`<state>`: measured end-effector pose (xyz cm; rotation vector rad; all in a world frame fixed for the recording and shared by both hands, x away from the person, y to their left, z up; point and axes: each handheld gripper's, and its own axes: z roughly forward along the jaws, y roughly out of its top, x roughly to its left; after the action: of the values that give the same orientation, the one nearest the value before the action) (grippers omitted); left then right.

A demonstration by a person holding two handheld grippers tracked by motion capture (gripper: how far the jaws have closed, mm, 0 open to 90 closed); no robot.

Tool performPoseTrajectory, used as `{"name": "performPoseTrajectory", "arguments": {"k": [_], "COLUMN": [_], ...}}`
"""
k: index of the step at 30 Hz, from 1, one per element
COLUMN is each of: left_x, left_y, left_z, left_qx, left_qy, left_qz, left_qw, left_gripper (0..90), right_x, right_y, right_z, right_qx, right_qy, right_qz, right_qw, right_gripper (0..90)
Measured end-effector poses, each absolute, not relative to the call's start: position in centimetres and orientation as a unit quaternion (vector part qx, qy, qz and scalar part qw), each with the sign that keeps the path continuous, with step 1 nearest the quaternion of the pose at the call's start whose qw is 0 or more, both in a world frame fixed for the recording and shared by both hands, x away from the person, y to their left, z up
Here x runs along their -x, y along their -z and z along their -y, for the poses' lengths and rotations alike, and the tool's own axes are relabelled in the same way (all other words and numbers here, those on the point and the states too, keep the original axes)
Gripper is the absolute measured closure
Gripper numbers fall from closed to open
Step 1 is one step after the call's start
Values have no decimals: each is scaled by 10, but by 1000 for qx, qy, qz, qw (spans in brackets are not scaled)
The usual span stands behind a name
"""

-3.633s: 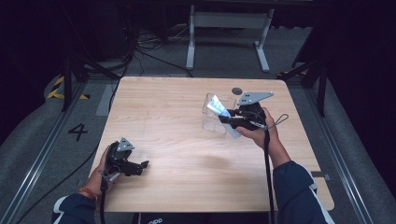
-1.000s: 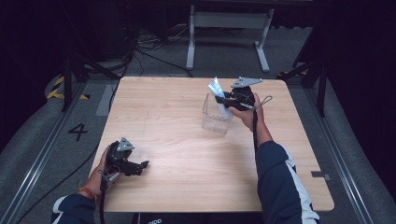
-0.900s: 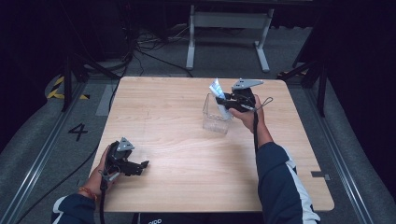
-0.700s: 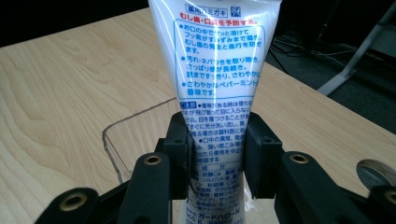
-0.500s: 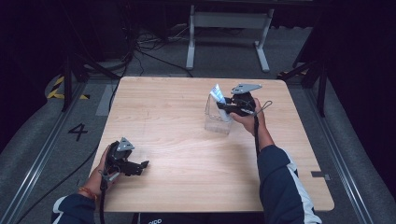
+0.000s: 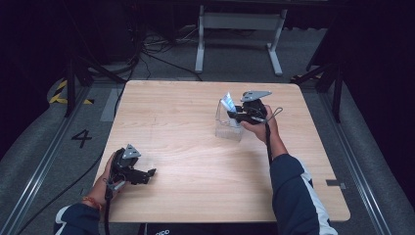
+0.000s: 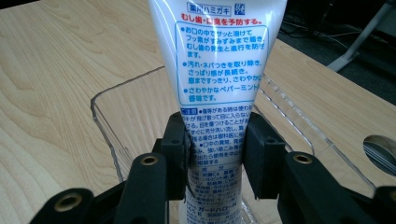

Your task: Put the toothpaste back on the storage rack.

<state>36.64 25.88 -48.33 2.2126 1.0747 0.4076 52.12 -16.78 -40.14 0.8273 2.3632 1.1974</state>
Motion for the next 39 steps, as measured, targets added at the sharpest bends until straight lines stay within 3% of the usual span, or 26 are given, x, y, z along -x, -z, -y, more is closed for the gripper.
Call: {"name": "performPoseTrajectory", "arguments": {"k": [13, 23, 39], "left_x": [-367, -367, -367], "left_y": [483, 483, 483], "left_z": [-259, -259, -259], "left_qx": [-842, -842, -842], "left_qy": [-156, -158, -158], "left_qz": [-406, -405, -404], "left_qw": [319, 319, 319], "left_gripper": [5, 5, 5], "right_x": [-523, -519, -505], "right_y": [406, 399, 386], "right_z": [173, 174, 184], "right_qx": [-315, -322, -326], "right_qy": [-412, -423, -409], "right_qz": [-837, -829, -831], "right_qw": [171, 175, 192], "right_gripper": [584, 468, 420]}}
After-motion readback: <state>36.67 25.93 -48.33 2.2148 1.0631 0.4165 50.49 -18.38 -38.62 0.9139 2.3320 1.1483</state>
